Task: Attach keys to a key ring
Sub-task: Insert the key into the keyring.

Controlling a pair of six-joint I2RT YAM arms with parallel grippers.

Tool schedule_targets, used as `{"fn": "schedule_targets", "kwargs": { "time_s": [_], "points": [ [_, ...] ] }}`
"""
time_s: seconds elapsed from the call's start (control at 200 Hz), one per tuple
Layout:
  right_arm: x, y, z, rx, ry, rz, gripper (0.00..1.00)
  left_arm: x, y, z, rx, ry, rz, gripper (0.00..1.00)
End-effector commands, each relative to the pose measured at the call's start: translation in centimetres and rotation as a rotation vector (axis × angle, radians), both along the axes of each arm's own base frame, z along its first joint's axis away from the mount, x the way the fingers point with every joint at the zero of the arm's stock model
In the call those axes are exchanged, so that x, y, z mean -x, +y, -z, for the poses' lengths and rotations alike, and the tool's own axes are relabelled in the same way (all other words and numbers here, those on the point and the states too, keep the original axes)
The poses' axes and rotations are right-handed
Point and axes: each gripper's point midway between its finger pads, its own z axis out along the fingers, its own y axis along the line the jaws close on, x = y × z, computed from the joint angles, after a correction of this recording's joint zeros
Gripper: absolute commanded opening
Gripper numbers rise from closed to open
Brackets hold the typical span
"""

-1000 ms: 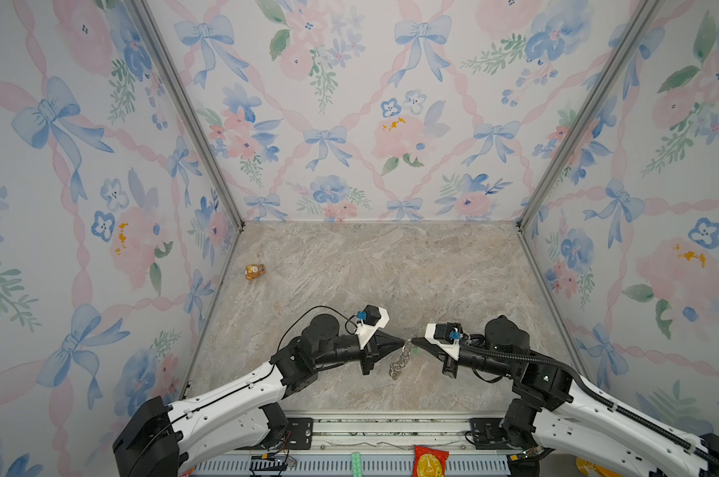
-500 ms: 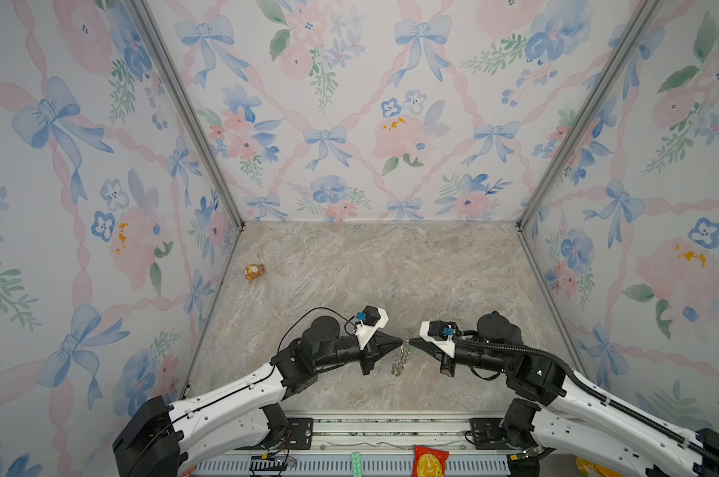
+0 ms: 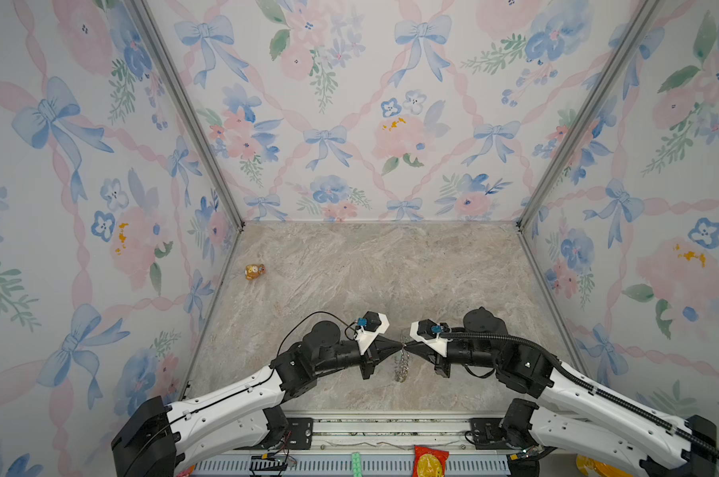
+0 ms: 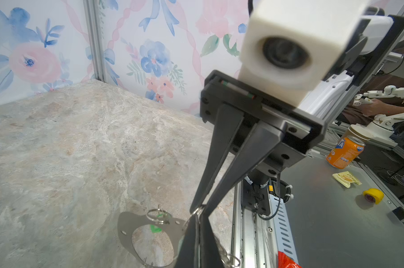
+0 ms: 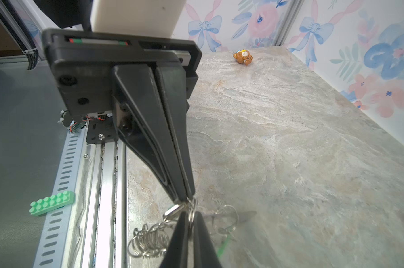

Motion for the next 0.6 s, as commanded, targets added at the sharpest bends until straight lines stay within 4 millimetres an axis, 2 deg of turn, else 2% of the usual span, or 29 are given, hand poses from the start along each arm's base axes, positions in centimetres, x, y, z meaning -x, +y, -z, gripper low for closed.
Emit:
{"fn": "schedule_targets", "kwargs": {
  "time_s": [0.0, 0.145, 0.285, 0.49, 0.595],
  "points": [
    [-0.5, 0.2, -1.5, -0.022, -0.013, 0.019, 0.08, 0.8, -0.3, -1.8, 0.057, -0.06, 0.043, 0.0],
    [-0.8, -0.1, -1.9, -0.025, -0.028, 0.04, 0.0, 0.7, -0.2, -1.5, 0.052, -0.058, 0.036, 0.0],
    [-1.3, -0.6, -2.1, -0.029, -0.039, 0.076, 0.0, 0.3, 0.0, -1.1, 0.045, -0.056, 0.003, 0.0],
    [-1.6, -1.2, -2.8, -0.06, -0.057, 0.106, 0.0, -2.5, 2.0, -0.1, 0.023, -0.035, -0.198, 0.0],
    [-1.7, -1.2, -2.8, -0.062, -0.06, 0.109, 0.0, -3.2, 2.7, 0.6, 0.014, -0.009, -0.246, 0.0]
  ]
}}
